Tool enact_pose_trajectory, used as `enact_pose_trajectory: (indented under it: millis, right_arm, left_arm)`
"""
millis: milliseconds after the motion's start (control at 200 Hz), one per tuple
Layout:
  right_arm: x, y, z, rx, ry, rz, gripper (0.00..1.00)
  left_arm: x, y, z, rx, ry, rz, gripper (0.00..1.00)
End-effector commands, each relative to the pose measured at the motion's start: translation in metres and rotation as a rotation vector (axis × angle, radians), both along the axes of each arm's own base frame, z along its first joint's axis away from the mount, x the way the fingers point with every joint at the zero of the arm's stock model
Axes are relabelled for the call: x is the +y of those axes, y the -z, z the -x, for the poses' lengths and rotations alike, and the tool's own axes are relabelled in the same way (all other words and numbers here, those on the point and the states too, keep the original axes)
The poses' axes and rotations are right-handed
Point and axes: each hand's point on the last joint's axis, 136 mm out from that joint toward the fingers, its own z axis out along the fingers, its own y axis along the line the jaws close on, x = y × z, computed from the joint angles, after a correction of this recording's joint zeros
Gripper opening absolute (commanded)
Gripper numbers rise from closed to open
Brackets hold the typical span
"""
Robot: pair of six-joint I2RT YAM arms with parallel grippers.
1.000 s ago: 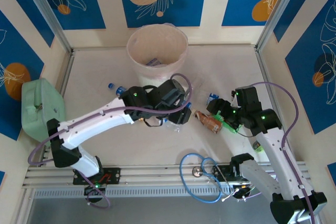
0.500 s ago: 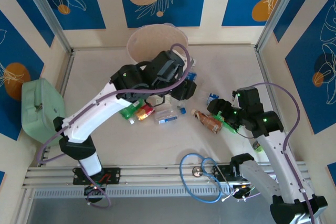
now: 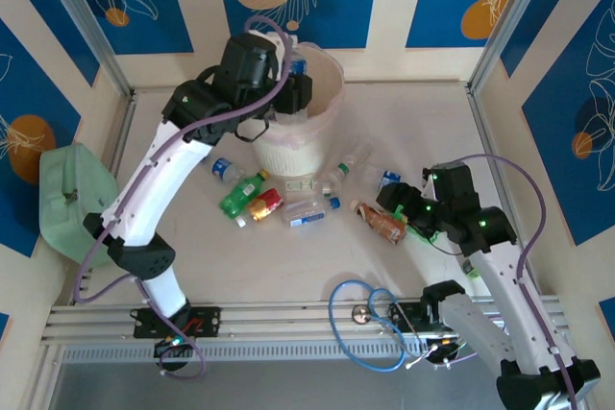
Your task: Put the plastic bottles in the bin
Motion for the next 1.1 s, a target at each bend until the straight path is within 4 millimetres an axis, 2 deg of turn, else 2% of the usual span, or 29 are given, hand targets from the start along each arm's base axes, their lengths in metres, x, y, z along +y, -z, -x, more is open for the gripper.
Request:
enact_pose_trajectory:
  millis: [0,100,280,400,590,720,895,1000,1095]
  right_arm:
    - [0.005,0.003,0.004,0.013,-0.01,-0.027,0.86]
    - [0.006,0.005,0.005,0.017,-0.015,-0.028,0.86]
    - [0.005,0.003,0.008,0.011,-0.017,-0.017,0.86]
    - [0.002,0.006,0.01,0.017,-0.014,-0.002,0.86]
    - [0.0,0.01,0.013,0.031,-0.006,0.005,0.86]
    - [-0.001,0.006,0.013,0.023,-0.006,0.013,0.86]
    - [-0.002,-0.001,0.01,0.011,-0.013,0.022,0.87]
    - [-0.002,-0.005,0.007,-0.003,-0.019,0.03,0.87]
    - [-0.003,-0.002,0.001,-0.003,-0.02,0.045,0.87]
  left_arm:
    - [-0.001,-0.029,-0.026,-0.085,-0.008,0.094,0.58]
    - [0.012,-0.02,-0.056,-0.065,-0.063,0.124,0.58]
    - [0.03,0.018,-0.102,0.022,-0.125,0.121,0.58]
    - [0.032,0.038,-0.116,0.044,-0.131,0.085,0.59]
    - [0.027,0.054,-0.122,0.068,-0.117,0.055,0.82]
    - [0.032,0.052,-0.118,0.063,-0.121,0.034,0.88]
    - [0.045,0.031,-0.099,0.04,-0.125,0.025,0.88]
    - [0.047,0.013,-0.066,0.059,-0.095,0.071,0.83]
    - [0.041,0.013,-0.025,0.074,-0.043,0.067,0.83]
